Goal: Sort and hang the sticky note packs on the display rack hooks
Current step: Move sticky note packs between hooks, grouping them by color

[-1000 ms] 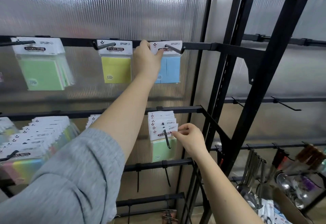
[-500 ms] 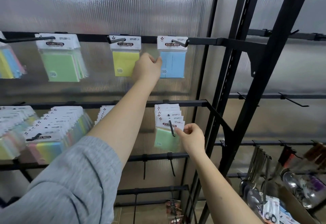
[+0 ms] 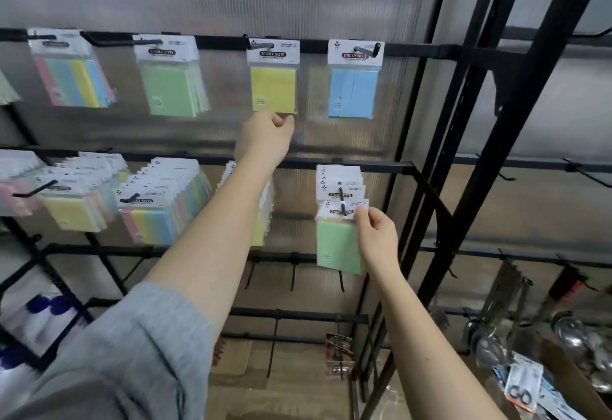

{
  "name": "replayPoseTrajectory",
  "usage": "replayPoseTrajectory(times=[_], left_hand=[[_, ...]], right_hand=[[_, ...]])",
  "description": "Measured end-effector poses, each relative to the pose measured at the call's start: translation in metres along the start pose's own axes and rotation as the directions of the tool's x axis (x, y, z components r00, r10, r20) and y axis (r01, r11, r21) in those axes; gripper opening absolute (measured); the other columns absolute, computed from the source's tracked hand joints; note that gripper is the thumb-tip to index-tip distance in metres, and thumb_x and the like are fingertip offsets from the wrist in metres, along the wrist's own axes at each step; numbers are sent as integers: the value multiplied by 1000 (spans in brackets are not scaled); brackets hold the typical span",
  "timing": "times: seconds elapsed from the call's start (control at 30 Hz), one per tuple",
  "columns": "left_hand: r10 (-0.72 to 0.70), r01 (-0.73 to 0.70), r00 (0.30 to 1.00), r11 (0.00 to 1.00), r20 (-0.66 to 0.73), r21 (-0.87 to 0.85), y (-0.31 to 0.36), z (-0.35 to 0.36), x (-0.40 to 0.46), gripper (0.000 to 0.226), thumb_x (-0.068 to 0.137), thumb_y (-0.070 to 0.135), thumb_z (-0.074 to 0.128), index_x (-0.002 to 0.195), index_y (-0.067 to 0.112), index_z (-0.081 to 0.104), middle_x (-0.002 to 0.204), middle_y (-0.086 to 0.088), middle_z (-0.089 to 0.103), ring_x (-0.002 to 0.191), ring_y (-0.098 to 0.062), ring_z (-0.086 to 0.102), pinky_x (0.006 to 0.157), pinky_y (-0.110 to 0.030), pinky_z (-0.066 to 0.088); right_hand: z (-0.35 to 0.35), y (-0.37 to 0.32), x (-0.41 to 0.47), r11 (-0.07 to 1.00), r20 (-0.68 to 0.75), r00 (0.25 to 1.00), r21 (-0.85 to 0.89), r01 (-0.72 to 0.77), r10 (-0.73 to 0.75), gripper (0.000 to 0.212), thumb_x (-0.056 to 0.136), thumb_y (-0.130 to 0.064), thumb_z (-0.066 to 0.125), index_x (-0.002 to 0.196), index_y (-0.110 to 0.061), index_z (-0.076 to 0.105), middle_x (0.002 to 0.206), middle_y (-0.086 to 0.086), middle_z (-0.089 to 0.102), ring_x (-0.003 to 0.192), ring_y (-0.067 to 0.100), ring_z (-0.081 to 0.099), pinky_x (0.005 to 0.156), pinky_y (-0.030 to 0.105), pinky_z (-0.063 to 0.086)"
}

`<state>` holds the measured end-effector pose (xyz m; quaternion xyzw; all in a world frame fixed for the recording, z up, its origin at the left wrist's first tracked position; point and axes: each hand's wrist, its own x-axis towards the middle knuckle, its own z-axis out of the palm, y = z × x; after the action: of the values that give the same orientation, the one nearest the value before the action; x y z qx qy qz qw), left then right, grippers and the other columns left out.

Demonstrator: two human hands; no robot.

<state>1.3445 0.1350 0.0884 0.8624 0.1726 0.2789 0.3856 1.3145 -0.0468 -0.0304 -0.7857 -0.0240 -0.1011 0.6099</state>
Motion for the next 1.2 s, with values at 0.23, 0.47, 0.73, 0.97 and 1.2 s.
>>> replayPoseTrajectory(times=[0.23,0.47,0.73,0.97,1.2], left_hand=[[-51,50,998,998,20,41,-51,-25,-7,35,93,39,45,81,12,62,87,-5,69,82,-27,64,78,-37,51],[-126,118,988,989,87,83,-102,-36,-11,25,96,25,44,98,8,63,96,-13,65,93,-31,59,72,-28,36],[-191,172,965,978,182,116,-155,-24,-35,35,101,18,29,110,4,59,105,-12,62,83,-26,50,68,-29,35],[-171,195,970,971,171,-137,-170,-10,-66,39,100,17,34,137,16,46,127,-4,57,104,-22,55,81,-26,41],[-254,263,965,915,69,-305,-171,2,-76,19,97,20,49,111,8,51,105,-5,58,92,-19,55,55,-10,37]], right_hand=[[1,-24,-23,999,-143,989,-22,41,-44,41,100,-24,40,60,-14,41,60,-3,45,55,8,37,47,14,29],[26,-53,-29,996,-243,968,58,74,-58,38,98,-24,41,62,-12,38,62,0,44,57,11,36,53,24,27],[47,-67,-36,988,-310,948,111,103,-64,40,98,-24,42,68,3,43,65,6,44,61,14,38,58,29,28],[49,-68,-41,988,-343,937,117,105,-59,37,99,-24,40,67,-7,43,62,-1,43,56,10,35,54,27,27],[41,-69,-44,988,-363,931,121,95,-45,39,99,-25,41,63,-10,40,59,-3,43,48,3,37,48,19,28]])
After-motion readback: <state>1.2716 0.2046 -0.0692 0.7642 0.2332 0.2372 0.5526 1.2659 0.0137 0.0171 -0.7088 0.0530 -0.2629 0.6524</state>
